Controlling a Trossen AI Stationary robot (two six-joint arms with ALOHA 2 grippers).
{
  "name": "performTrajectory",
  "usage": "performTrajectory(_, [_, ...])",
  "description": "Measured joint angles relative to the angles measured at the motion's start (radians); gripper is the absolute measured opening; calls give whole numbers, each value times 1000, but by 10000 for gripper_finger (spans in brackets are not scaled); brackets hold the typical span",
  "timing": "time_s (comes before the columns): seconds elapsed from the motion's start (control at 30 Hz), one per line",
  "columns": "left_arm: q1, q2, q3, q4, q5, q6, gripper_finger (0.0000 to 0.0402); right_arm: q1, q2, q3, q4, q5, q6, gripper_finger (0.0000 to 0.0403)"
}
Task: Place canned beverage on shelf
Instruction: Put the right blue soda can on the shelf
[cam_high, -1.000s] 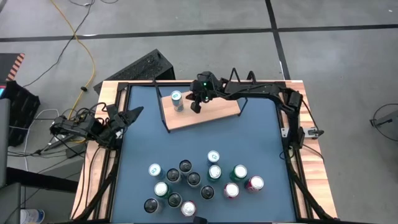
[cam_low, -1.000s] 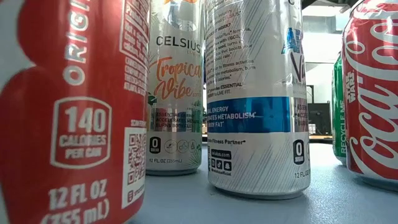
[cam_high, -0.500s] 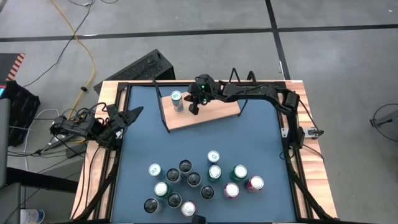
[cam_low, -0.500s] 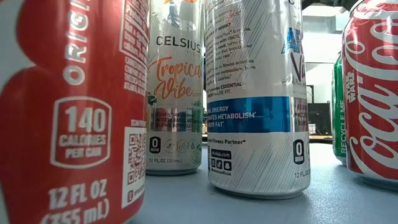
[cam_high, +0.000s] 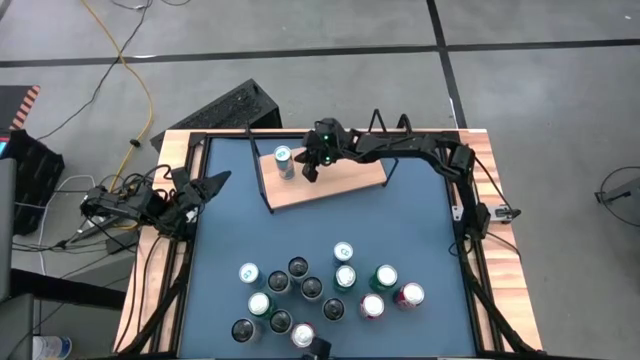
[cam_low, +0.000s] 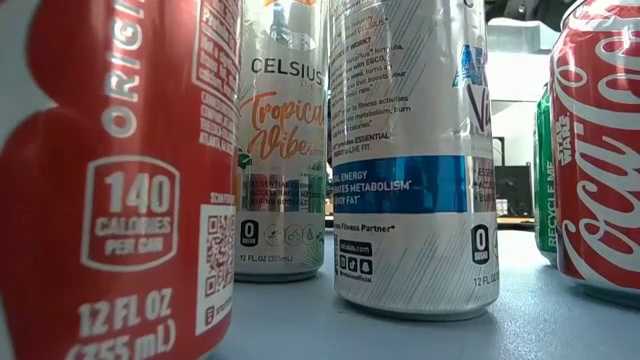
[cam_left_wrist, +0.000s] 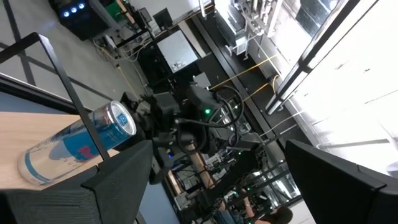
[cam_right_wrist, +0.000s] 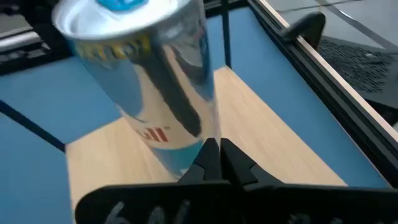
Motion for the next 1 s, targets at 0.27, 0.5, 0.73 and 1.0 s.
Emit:
performTrajectory(0.27, [0, 0, 0, 0, -4, 3, 352, 7, 0, -33, 27, 12, 1, 0])
performTrajectory(0.5, [0, 0, 0, 0, -5, 11, 352, 11, -3, -103, 71, -52, 54, 0])
performTrajectory(0.73, [0, 0, 0, 0, -5, 11, 352, 24, -5, -150, 270, -93, 149, 0])
performTrajectory(1.0, [0, 0, 0, 0, -6, 11, 352, 19, -5, -162, 294, -83, 150, 0])
